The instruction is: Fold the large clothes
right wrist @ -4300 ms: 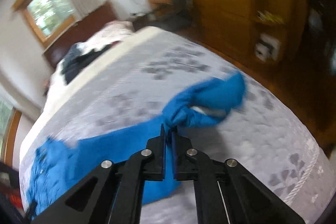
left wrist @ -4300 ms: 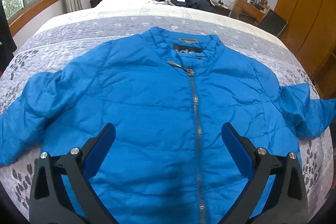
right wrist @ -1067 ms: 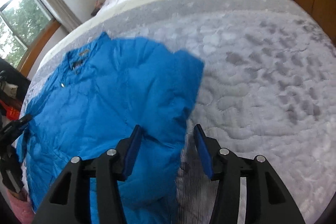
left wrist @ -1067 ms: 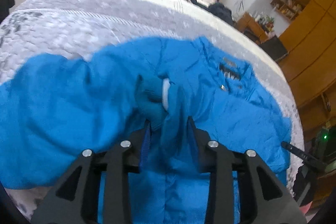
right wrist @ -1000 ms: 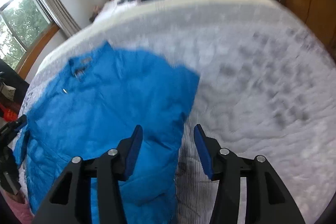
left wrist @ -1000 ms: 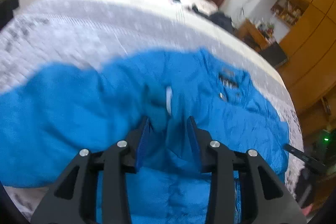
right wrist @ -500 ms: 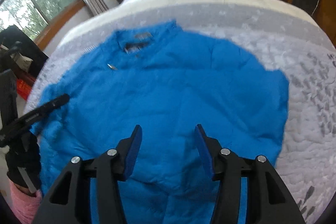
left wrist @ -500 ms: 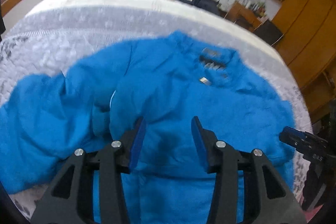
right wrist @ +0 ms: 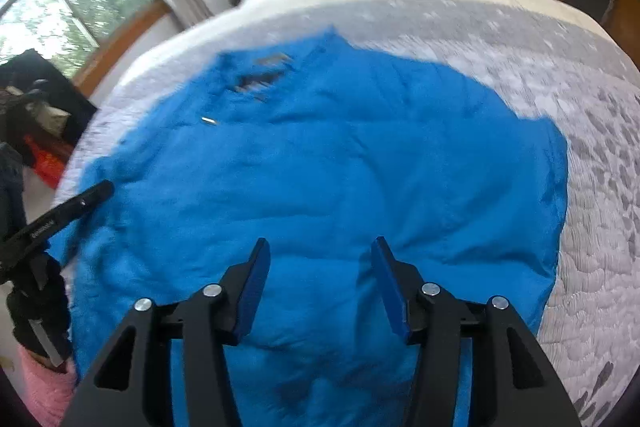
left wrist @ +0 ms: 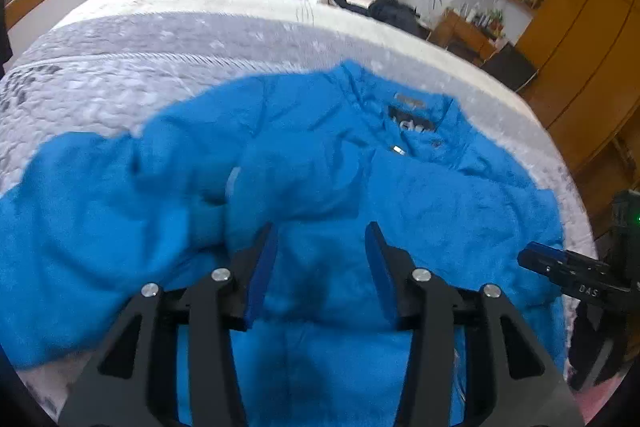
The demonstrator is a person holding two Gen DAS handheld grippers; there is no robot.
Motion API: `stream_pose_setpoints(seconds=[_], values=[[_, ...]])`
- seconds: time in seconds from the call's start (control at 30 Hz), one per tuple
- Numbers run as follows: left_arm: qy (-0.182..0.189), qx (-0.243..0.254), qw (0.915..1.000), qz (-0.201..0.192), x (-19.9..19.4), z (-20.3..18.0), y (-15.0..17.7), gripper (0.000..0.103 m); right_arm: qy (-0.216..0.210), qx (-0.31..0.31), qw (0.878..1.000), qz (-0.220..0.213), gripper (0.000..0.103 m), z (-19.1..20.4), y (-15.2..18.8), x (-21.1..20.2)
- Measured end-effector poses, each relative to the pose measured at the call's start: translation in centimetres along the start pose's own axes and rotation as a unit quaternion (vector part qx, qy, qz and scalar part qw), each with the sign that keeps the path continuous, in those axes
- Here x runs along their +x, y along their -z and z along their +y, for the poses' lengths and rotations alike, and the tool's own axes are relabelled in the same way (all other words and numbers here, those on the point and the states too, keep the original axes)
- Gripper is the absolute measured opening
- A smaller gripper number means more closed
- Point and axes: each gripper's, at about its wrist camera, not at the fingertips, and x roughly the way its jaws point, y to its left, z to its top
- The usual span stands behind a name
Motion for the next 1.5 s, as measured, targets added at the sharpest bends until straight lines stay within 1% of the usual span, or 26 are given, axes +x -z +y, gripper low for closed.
stream_pose_setpoints(seconds=[0.03,0.07,0.1,0.17,0.27,0.37,0.43,0.5,0.57,0.73,0.77,0.83,0.9,1.0,1.1,1.13,1.17,1.3,1.37,1.43,1.5], values=[[-0.005,-0.002,0.9999,-0.009,-1.3,0.6,0.2,0.06,-0.007,-0.007,1.0,-0.005,0.062,0.6,0.1,-0.6],[-0.011,-0.008,0.9997,-0.021,-3.1,1.6,0.7,0.061,-0.011,-0.014,1.0,-0.009,0.064,1.2,0.2,-1.2],[-0.015,-0.013,0.9995,-0.026,-3.9,2.3,0.9,0.062,-0.016,-0.023,1.0,-0.01,0.065,1.9,0.4,-1.6],[-0.031,-0.035,0.9984,-0.033,-6.4,4.8,1.9,0.066,-0.027,-0.033,0.999,-0.002,0.065,3.1,0.7,-1.7],[-0.072,-0.072,0.994,-0.039,-9.7,9.5,4.3,0.067,-0.051,-0.049,0.997,0.019,0.066,5.0,1.3,-1.0],[-0.091,-0.116,0.9885,-0.034,-11.6,13.3,6.7,0.067,-0.05,-0.067,0.996,0.03,0.066,6.6,2.1,-0.3],[-0.098,-0.156,0.9824,-0.03,-12.9,16.2,8.5,0.067,-0.042,-0.077,0.996,0.032,0.066,7.2,2.5,0.0],[-0.1,-0.188,0.9766,-0.031,-13.8,18.6,10.0,0.067,-0.035,-0.081,0.996,0.032,0.067,7.4,2.7,0.4],[-0.098,-0.208,0.9726,-0.034,-14.3,20.2,11.0,0.067,-0.031,-0.082,0.996,0.03,0.068,7.4,2.8,0.5],[-0.091,-0.281,0.9543,-0.045,-13.9,25.3,12.0,0.067,-0.016,-0.083,0.996,0.024,0.068,7.1,2.7,0.8],[-0.085,-0.293,0.9511,-0.049,-13.7,26.2,12.1,0.067,-0.013,-0.083,0.996,0.023,0.068,7.0,2.7,0.9],[-0.064,-0.324,0.9415,-0.066,-13.3,28.5,11.8,0.067,-0.011,-0.078,0.997,0.025,0.068,6.6,2.6,1.1],[-0.045,-0.343,0.9348,-0.081,-13.5,29.8,11.9,0.067,-0.009,-0.074,0.997,0.028,0.068,6.2,2.5,1.5],[-0.034,-0.362,0.9267,-0.095,-13.4,31.1,11.2,0.065,-0.008,-0.072,0.997,0.031,0.068,5.9,2.5,1.9],[-0.039,-0.372,0.9215,-0.105,-13.1,32.2,10.5,0.058,-0.007,-0.075,0.997,0.03,0.068,5.9,2.5,2.1],[-0.045,-0.372,0.9209,-0.108,-13.1,32.3,10.3,0.053,-0.007,-0.076,0.997,0.03,0.068,5.9,2.5,2.2],[-0.054,-0.37,0.921,-0.11,-13.0,32.4,10.2,0.048,-0.007,-0.076,0.997,0.03,0.068,5.9,2.5,2.2],[-0.079,-0.363,0.9213,-0.114,-13.0,32.6,10.2,0.035,-0.007,-0.074,0.997,0.031,0.068,5.7,2.5,2.4],[-0.088,-0.357,0.9226,-0.116,-13.3,32.5,10.4,0.026,-0.006,-0.076,0.997,0.031,0.068,5.7,2.6,2.4],[-0.091,-0.353,0.9233,-0.122,-13.4,32.5,10.2,0.019,-0.004,-0.077,0.997,0.031,0.068,5.8,2.6,2.4],[-0.102,-0.341,0.9256,-0.13,-13.9,31.9,9.9,0.015,-0.004,-0.077,0.997,0.031,0.068,5.8,2.6,2.4]])
